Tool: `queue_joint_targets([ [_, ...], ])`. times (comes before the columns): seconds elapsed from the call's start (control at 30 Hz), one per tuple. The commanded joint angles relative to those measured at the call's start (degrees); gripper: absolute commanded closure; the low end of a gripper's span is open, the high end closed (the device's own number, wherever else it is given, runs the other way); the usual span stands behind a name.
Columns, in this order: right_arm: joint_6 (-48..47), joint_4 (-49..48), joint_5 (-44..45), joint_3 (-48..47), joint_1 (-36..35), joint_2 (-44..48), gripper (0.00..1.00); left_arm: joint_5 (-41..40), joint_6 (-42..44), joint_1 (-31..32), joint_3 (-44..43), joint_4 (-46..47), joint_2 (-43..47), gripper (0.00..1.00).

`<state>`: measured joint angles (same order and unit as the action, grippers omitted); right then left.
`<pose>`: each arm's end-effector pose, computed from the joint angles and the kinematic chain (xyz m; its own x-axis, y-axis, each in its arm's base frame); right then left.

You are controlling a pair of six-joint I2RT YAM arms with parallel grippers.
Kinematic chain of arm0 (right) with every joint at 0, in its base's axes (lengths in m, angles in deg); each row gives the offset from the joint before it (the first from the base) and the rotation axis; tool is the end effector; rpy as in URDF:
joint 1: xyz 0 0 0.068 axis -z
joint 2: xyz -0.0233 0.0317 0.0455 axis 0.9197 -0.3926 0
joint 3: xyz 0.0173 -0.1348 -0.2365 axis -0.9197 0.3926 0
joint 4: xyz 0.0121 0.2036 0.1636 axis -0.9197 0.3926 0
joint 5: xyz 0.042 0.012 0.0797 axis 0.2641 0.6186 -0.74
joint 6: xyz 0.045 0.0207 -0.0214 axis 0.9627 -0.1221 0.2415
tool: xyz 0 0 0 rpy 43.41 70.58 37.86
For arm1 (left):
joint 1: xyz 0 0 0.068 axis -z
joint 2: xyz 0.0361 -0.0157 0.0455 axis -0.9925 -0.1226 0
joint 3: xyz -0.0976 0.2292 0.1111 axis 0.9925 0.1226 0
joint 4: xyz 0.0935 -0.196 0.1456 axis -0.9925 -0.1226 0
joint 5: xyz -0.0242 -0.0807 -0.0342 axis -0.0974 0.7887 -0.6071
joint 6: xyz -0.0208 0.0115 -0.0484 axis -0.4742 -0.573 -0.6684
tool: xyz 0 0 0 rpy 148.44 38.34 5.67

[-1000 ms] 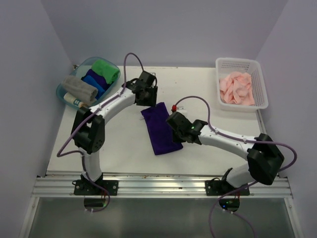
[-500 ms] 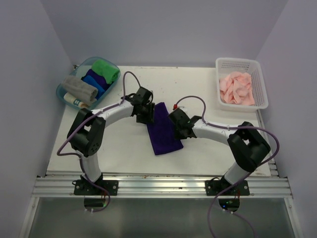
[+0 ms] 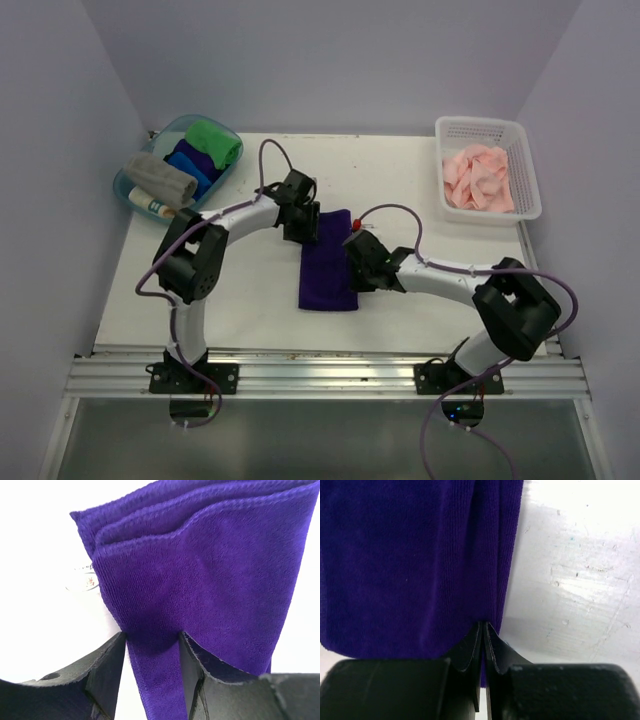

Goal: Roll the towels
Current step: Fold the towel

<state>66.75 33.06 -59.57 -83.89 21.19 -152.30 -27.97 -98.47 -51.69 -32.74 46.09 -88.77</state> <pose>0.2085 0.2051 0.1653 -0.8760 0.0115 -0.4821 -0.1096 0.9688 0.2223 0.3509 -0.2165 0.1686 -0.9314 -0.0116 -0.3639 0.1023 0.9509 -0.2922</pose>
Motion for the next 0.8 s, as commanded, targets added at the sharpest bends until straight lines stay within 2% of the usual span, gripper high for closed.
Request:
queue_joint_targets([
  [0.0, 1.2, 2.7, -0.4, -1.5, -0.5, 3.6, 0.92, -1.5, 2.2, 0.1, -3.5, -0.1, 0.5, 0.5],
  [0.13, 0.6, 5.0, 2.5, -2.8, -0.5, 6.5, 0.91, -2.1, 3.6, 0.0, -4.8, -2.9, 3.4, 0.49],
  [0.27, -0.1, 7.5, 3.9, -3.4, -0.5, 8.8, 0.88, -2.5, 3.8, 0.0, -2.3, -4.5, 11.9, 0.48],
  [0.37, -0.2, 7.4, 1.9, -2.3, -0.5, 10.3, 0.82, -2.5, 3.0, 0.0, 3.4, -4.3, 18.2, 0.49],
  [0.4, -0.2, 6.8, 0.9, -1.7, -0.5, 10.9, 0.76, -1.4, 2.2, 0.1, 7.2, -4.1, 19.7, 0.5],
  [0.5, 0.0, 4.5, -1.8, 2.2, -0.6, 13.2, 0.67, 2.0, -0.5, 0.3, 16.5, -0.9, 25.6, 0.51],
  [0.6, 0.1, 4.8, -1.7, 3.3, -2.1, 15.1, 0.59, 5.7, -3.6, 1.3, 24.8, 3.1, 29.6, 0.47],
  [0.77, 1.3, 4.0, -2.7, 5.5, -2.6, 15.6, 0.57, 7.8, -8.7, 5.6, 33.0, 9.1, 30.4, 0.48],
])
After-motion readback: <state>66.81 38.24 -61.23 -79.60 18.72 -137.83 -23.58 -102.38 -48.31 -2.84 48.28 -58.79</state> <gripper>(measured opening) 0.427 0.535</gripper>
